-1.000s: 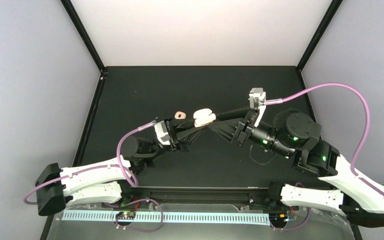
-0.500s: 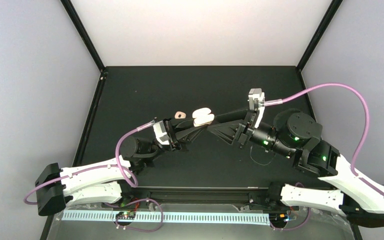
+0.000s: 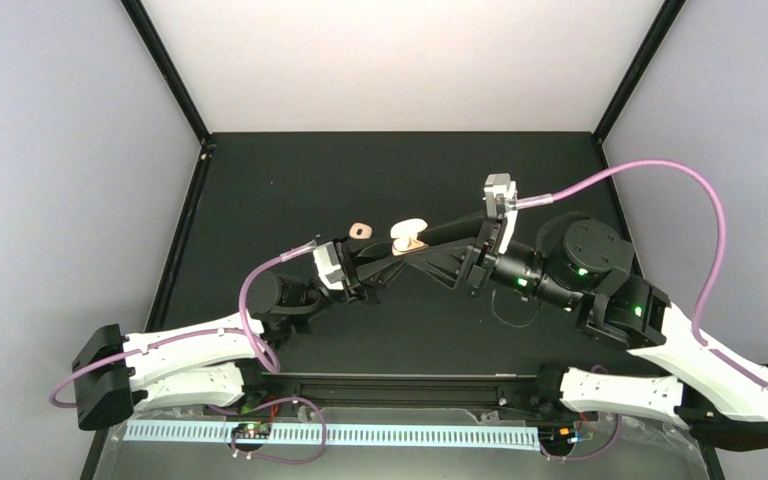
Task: Insert the wireless bluetooth earbuds into the charging case
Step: Place the earbud in the charging case.
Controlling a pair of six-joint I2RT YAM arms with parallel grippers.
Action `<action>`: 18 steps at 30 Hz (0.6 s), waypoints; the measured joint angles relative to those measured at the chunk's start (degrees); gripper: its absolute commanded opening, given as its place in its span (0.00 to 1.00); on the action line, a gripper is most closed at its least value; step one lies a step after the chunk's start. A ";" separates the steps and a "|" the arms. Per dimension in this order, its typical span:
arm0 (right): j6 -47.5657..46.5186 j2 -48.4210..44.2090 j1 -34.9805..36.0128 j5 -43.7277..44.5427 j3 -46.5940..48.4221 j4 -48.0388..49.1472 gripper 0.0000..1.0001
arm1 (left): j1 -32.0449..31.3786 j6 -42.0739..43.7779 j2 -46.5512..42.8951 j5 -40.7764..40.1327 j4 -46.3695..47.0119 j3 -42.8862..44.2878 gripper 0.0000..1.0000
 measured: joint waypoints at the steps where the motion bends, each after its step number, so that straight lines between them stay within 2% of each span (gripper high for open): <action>1: -0.02 0.22 0.00 -0.09 0.04 0.04 0.56 | 0.00 0.00 0.00 0.09 -0.17 0.00 0.02; 12: -0.33 0.90 0.00 -0.57 1.09 0.07 0.56 | 0.00 -0.48 -0.02 0.66 -0.39 0.00 0.02; 18: -1.77 -1.18 0.00 -0.11 2.45 -0.33 0.56 | 0.00 -1.68 -0.79 -1.81 0.48 -0.92 0.01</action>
